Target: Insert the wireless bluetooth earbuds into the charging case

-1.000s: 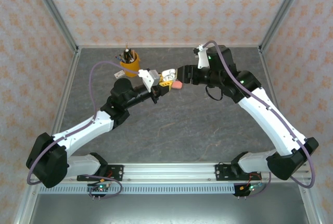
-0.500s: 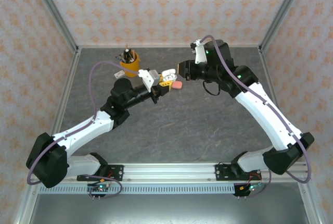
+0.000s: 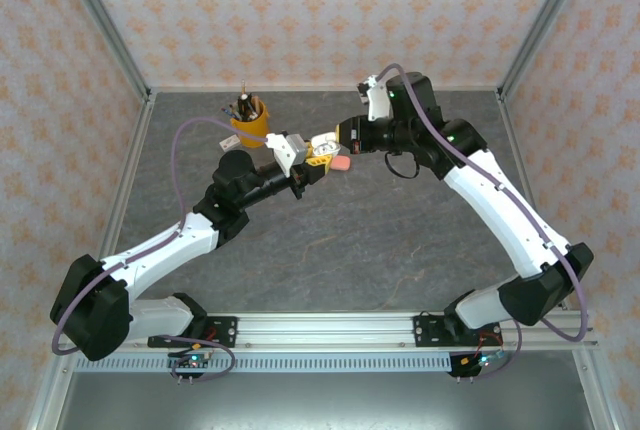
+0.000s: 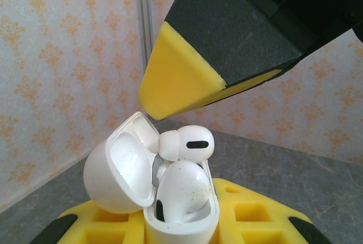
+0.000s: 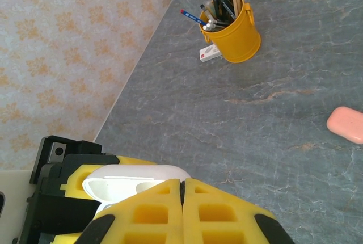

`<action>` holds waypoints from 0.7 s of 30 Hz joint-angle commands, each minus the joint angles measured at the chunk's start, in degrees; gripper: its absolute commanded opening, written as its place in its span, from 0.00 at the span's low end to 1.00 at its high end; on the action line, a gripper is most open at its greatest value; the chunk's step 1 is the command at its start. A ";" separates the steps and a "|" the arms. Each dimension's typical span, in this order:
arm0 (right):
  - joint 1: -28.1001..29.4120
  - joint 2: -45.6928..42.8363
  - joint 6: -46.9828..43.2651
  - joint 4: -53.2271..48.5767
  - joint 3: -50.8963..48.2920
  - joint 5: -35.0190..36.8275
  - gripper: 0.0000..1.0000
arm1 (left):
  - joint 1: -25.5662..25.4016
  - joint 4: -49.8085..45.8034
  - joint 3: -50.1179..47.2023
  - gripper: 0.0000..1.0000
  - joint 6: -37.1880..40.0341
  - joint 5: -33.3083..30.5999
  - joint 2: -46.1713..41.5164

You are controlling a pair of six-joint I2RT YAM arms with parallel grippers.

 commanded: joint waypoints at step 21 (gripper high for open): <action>-3.81 1.97 0.62 2.99 0.40 -17.70 0.06 | -0.36 2.48 1.56 0.00 1.20 1.02 -1.57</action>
